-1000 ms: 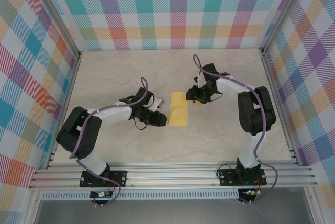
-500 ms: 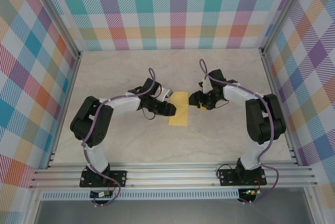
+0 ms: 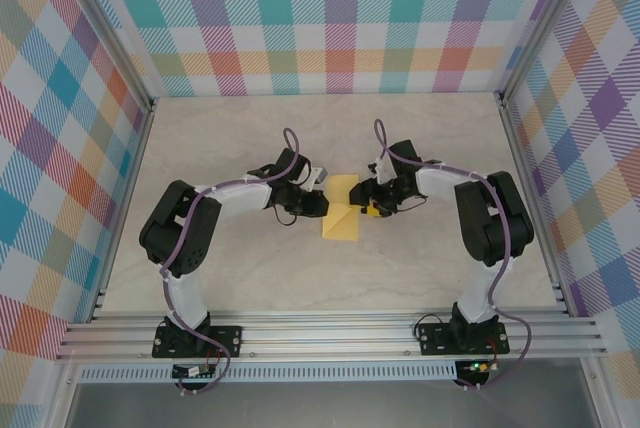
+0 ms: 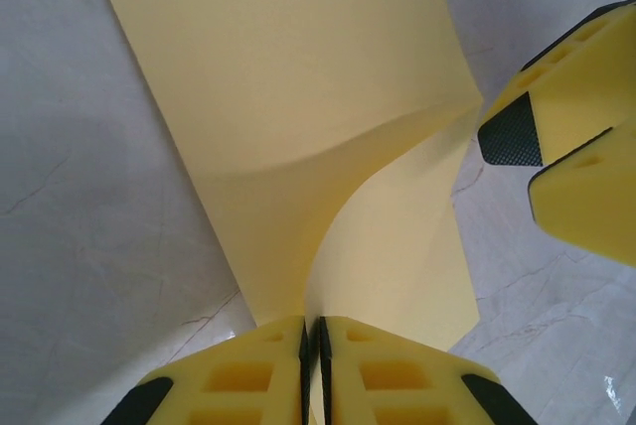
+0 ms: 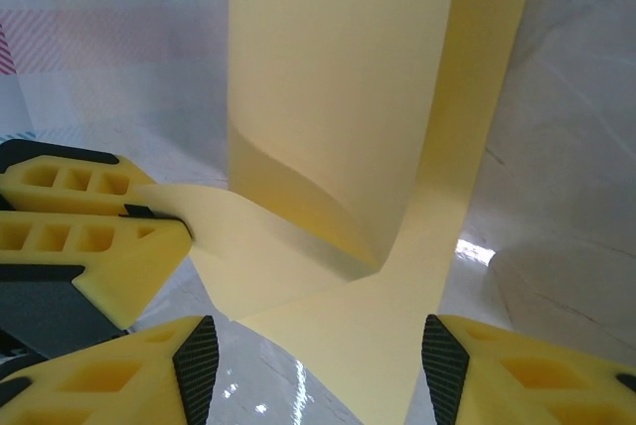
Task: Fold a paper plane with a square sheet of paper (fold left side to right side)
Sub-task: Turn over the paper at the center of the table.
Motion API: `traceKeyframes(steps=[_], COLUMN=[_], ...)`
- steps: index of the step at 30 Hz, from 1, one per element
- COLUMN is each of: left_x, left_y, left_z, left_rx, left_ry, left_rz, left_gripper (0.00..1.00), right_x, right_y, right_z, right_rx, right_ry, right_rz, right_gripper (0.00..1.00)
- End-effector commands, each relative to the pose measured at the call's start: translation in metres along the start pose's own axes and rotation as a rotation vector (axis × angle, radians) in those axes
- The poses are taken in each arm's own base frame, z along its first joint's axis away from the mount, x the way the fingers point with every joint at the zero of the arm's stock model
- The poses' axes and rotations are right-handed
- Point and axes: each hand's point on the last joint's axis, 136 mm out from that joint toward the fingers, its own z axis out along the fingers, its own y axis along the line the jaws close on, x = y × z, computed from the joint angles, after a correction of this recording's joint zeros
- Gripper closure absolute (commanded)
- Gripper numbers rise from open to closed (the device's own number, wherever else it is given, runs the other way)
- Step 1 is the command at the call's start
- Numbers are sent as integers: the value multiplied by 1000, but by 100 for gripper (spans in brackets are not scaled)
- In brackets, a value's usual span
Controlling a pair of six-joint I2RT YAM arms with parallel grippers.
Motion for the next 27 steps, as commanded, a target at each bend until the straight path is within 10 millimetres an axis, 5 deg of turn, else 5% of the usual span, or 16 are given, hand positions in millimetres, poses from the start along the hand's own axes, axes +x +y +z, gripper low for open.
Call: traceKeyframes(steps=[1,8,14,17,22,27], left_x=[-7,-7,-15,-24,-45,-68], left_y=[4,7,8,6,-8,-53], left_z=[-10,-9,-21,-45,-108,-163], left_rx=[-19,-27,-30,-6,82,339], left_ry=[-43,-47,-94,-169,-349,-443], left_rz=[-2,-12,-32,-64,-131,-130], left_gripper=[88,87,66,50,21,9], right_x=[-9,-11,-18,-27,-47,-51], right_y=[17,25,35,48,92,150], right_z=[8,23,18,0,-61,-120], right_rx=[-64,-104,-122,-131,-255,-394], right_ry=[9,33,3,-55,-212,-305], right_rz=[-11,11,-10,-65,-211,-372], right_gripper=[42,53,84,94,97,96])
